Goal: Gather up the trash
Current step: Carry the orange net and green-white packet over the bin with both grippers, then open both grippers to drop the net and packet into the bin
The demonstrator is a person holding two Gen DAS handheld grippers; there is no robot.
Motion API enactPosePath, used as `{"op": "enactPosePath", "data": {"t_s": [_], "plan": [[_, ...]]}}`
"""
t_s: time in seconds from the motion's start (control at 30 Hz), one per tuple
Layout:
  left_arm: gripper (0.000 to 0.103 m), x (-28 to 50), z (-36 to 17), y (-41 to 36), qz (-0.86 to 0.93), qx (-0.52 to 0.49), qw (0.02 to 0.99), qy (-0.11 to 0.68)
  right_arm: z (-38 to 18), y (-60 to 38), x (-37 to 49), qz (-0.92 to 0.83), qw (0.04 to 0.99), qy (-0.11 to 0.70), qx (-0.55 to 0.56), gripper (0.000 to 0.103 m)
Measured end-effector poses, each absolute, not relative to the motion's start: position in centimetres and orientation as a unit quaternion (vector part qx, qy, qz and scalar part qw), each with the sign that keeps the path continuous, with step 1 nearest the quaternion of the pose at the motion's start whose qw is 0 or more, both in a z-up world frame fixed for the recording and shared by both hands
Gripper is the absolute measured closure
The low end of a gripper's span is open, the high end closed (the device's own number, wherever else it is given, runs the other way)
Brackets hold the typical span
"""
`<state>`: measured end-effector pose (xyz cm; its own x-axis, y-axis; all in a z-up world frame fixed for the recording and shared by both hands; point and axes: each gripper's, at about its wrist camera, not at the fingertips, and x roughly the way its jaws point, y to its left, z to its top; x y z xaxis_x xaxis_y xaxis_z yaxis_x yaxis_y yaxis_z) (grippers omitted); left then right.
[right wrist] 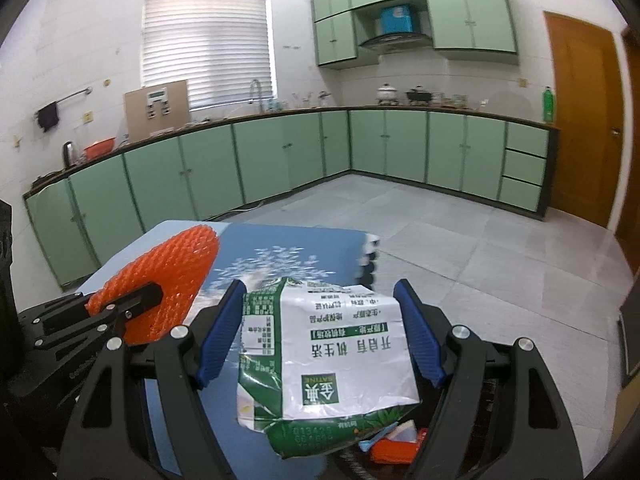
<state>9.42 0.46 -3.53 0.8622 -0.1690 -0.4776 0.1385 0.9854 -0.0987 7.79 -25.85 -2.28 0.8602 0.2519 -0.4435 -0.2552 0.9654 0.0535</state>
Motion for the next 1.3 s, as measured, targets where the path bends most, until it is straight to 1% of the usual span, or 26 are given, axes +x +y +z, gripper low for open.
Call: {"op": "enactPosePath", "data": {"t_s": [0.43, 0.77, 0.8, 0.83, 0.87, 0.9, 0.93, 1.03, 1.13, 1.3], "plan": [[0.092, 12.8, -4.6, -8.3, -0.159, -0.018, 0.954, 0.255, -4.7, -34.4, 8.7, 0.049, 0.970, 0.238, 0.002, 0.030], [0.091, 16.1, -8.1, -13.7, -0.199, -0.001, 0.937, 0.288, -8.2, -38.7, 11.2, 0.022, 0.964, 0.264, 0.009, 0.030], [0.088, 16.7, -8.7, -14.2, -0.209, 0.000, 0.931, 0.300, -8.9, -39.1, 11.7, 0.017, 0.962, 0.271, 0.007, 0.030], [0.085, 17.2, -9.2, -14.7, -0.211, 0.000, 0.928, 0.308, -9.5, -39.4, 12.0, 0.012, 0.962, 0.274, 0.007, 0.027], [0.074, 17.6, -9.7, -15.0, -0.210, -0.001, 0.926, 0.314, -10.0, -39.8, 12.2, 0.007, 0.961, 0.276, 0.008, 0.024], [0.069, 18.0, -10.2, -15.2, -0.211, -0.003, 0.924, 0.320, -10.6, -40.3, 12.5, -0.001, 0.960, 0.279, 0.010, 0.020], [0.064, 18.3, -10.5, -15.2, -0.211, -0.005, 0.922, 0.324, -11.0, -40.7, 12.7, -0.010, 0.959, 0.282, 0.010, 0.019], [0.062, 18.6, -11.0, -15.0, -0.211, -0.010, 0.921, 0.327, -11.7, -41.7, 12.9, -0.025, 0.957, 0.289, 0.017, 0.017], [0.057, 18.5, -10.7, -14.3, -0.206, -0.010, 0.925, 0.319, -11.9, -42.2, 12.6, -0.037, 0.957, 0.287, 0.022, 0.013], [0.048, 18.0, -9.6, -12.6, -0.193, -0.017, 0.932, 0.306, -11.2, -41.9, 12.5, -0.037, 0.958, 0.284, 0.030, 0.010]]}}
